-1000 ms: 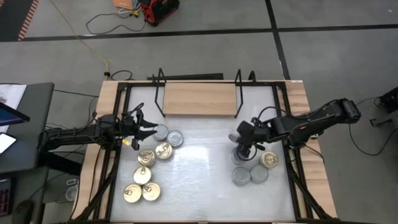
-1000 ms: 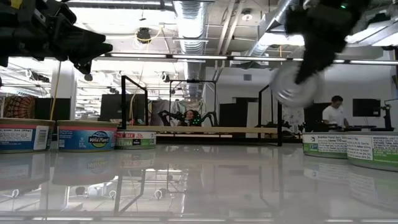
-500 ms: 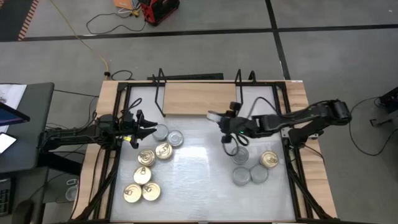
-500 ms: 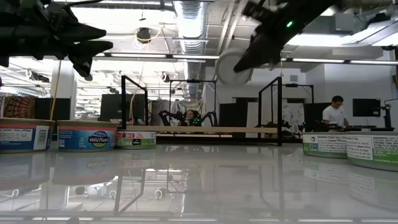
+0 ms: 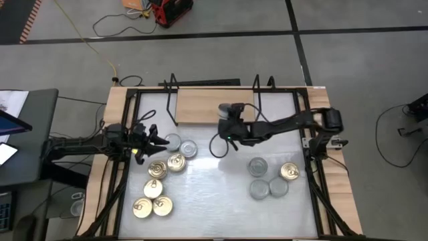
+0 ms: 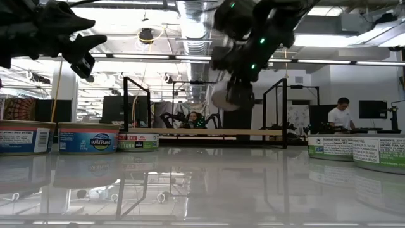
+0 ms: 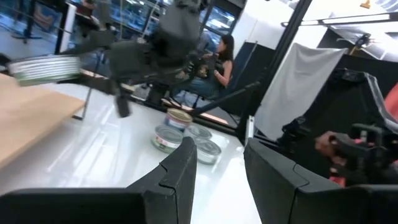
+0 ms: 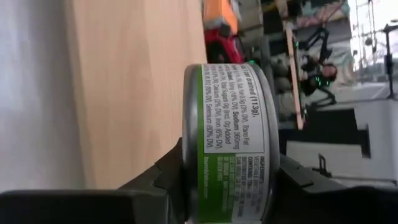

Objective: Stack canned seafood by type on shelf
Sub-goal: Put the green tuna can on the shelf

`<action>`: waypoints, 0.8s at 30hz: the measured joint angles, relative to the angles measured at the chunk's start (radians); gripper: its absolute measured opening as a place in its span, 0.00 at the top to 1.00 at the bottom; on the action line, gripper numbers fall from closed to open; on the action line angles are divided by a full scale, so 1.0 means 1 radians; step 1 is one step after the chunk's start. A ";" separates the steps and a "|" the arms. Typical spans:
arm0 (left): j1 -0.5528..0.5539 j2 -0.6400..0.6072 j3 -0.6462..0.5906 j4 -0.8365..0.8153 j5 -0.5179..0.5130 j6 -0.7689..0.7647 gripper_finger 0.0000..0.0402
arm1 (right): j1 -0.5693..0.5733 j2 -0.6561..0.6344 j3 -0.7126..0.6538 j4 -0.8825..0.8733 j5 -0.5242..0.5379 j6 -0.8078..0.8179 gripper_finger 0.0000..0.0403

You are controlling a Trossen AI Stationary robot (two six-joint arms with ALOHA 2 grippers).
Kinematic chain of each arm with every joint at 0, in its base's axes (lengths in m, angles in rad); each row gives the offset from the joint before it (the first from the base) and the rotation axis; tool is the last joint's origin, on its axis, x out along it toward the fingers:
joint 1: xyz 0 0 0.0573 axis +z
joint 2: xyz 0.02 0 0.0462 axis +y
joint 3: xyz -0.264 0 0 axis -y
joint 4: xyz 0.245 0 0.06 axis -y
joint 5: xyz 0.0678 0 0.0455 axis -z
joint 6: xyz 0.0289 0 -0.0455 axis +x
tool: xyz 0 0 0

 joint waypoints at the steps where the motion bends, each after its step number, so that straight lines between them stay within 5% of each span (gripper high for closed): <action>1: -0.008 0.000 0.000 -0.001 -0.004 -0.002 0.69 | -0.007 0.015 0.014 -0.028 0.000 0.017 0.56; 10: -0.069 0.000 -0.001 -0.009 -0.102 0.000 0.69 | -0.078 0.075 0.100 -0.337 -0.126 0.238 0.55; 14: -0.083 0.000 -0.001 -0.013 -0.127 0.001 0.69 | -0.100 0.075 0.100 -0.371 -0.214 0.285 0.43; 24: -0.088 0.000 -0.001 -0.019 -0.142 0.004 0.69 | -0.092 0.067 0.112 -0.410 -0.245 0.308 0.10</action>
